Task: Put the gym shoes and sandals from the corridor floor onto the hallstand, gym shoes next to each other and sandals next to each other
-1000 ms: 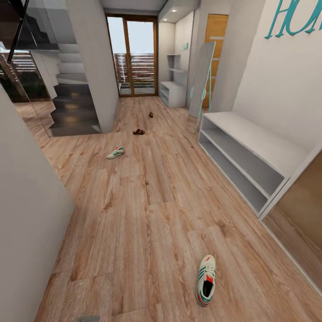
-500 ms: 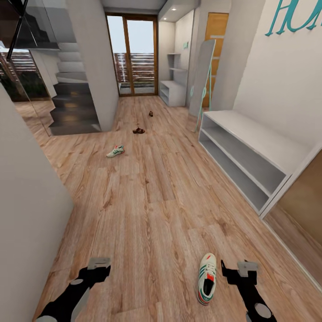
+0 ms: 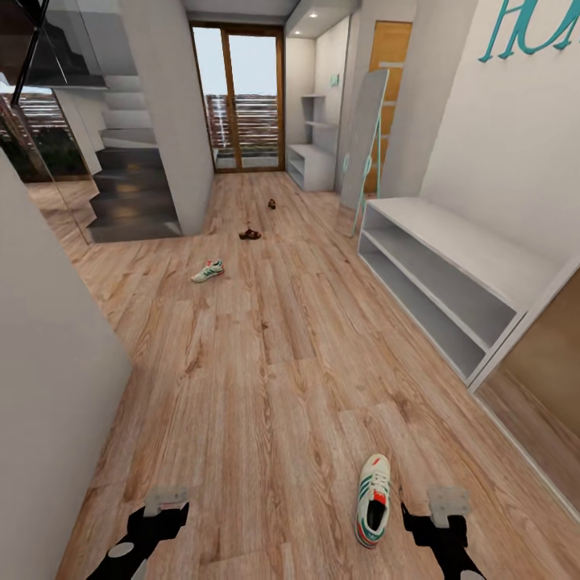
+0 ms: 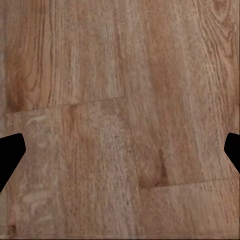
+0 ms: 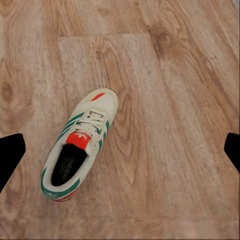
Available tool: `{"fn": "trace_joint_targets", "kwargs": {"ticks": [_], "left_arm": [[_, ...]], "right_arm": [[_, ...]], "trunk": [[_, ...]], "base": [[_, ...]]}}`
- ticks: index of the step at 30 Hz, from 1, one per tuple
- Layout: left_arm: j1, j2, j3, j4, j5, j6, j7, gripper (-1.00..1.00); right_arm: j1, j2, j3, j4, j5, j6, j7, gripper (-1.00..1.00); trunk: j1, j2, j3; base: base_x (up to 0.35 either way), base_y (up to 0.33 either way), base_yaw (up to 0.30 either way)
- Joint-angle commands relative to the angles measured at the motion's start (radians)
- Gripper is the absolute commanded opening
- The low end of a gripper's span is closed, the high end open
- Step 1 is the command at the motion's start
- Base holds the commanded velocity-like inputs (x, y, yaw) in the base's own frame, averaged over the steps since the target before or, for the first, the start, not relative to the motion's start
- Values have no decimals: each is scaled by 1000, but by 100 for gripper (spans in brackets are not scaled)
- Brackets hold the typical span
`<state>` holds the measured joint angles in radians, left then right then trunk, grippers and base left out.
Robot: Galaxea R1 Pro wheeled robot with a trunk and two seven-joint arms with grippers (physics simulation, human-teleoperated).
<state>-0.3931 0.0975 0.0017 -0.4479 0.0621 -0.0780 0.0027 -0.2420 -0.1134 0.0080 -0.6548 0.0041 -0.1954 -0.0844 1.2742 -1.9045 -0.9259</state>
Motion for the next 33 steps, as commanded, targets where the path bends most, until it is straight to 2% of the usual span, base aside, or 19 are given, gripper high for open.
{"fn": "trace_joint_targets", "kwargs": {"ticks": [1,7,10,21,26,27,33], "left_arm": [[1,-1,0,1,7,-4,2,100],[9,-5,0,6,8,-16,9,100],[13,-4,0,14,7,-46,12,100],[22,1,0,66,13,-59,20,100],[33,1,0,81,14,-85,23,100],[35,1,0,86,13,-114,23,100],[36,1,0,88,13,-133,23,100]], "right_arm": [[-1,0,1,14,1,-4,-3,100],[-2,0,2,49,0,-10,-3,100],[-1,0,3,56,0,-12,-4,100],[-2,-1,1,66,1,-24,-5,100],[-1,-1,1,90,2,-60,-6,100],[-1,-1,1,118,1,-85,-6,100],[-2,0,2,135,1,-115,-5,100]], "trunk": [[4,-8,-4],[27,-50,-23],[38,-71,-32],[80,-148,-66],[100,-183,-82],[103,-190,-85],[126,-232,-104]], "base": [[0,0,0],[0,0,0],[0,0,0],[0,0,0],[0,0,0],[0,0,0],[0,0,0]]}}
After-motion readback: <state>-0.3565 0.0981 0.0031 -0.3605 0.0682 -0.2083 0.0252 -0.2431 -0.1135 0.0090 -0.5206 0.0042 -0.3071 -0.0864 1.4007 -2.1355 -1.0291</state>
